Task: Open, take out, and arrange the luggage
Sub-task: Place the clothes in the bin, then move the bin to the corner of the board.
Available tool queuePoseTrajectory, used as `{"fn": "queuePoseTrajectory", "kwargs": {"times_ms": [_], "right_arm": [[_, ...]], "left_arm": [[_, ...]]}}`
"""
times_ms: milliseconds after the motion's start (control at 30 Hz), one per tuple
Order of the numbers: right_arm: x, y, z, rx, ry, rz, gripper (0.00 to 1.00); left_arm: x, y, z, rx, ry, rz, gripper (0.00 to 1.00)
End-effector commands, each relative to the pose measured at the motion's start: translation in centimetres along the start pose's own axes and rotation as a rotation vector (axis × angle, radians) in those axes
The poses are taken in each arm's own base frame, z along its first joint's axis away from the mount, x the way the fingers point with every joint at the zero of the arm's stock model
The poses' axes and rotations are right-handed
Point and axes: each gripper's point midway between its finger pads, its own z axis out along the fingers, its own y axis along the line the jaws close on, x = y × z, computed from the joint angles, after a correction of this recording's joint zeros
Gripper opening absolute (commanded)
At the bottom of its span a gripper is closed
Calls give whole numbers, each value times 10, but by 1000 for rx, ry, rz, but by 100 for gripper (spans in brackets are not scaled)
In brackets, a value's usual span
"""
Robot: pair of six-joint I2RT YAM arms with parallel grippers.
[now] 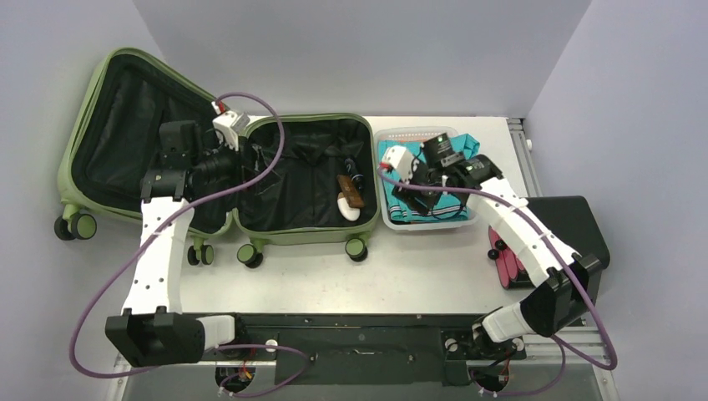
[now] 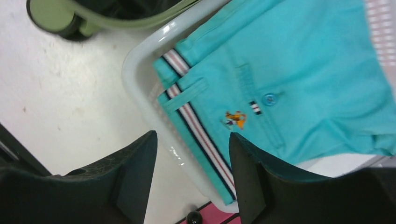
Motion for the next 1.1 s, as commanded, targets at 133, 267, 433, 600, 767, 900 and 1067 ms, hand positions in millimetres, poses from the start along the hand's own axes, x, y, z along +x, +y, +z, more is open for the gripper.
{"fn": "queuePoseTrajectory", "kwargs": {"times_ms": [133, 267, 433, 600, 767, 900, 1067], "right_arm": [[11, 34, 36, -91, 22, -240, 54], [1, 45, 55, -111, 15, -266, 54], [2, 59, 74, -158, 47, -309, 54], [13, 78, 88, -201, 97, -340, 54], [23, 70, 98, -132, 139, -311, 54], [30, 62, 105, -87, 184, -289, 49], [38, 53, 112, -81, 234, -252, 24]], "left_arm": [[29, 7, -13, -59, 44, 13, 96], [31, 8, -15, -66, 43, 16, 96], [34, 6, -15, -64, 41, 14, 96], [32, 4, -16, -62, 31, 14, 96], [28, 2, -17, -56, 19, 12, 96], [26, 0, -18, -52, 10, 8, 96], [26, 0, -18, -52, 3, 6, 96]]}}
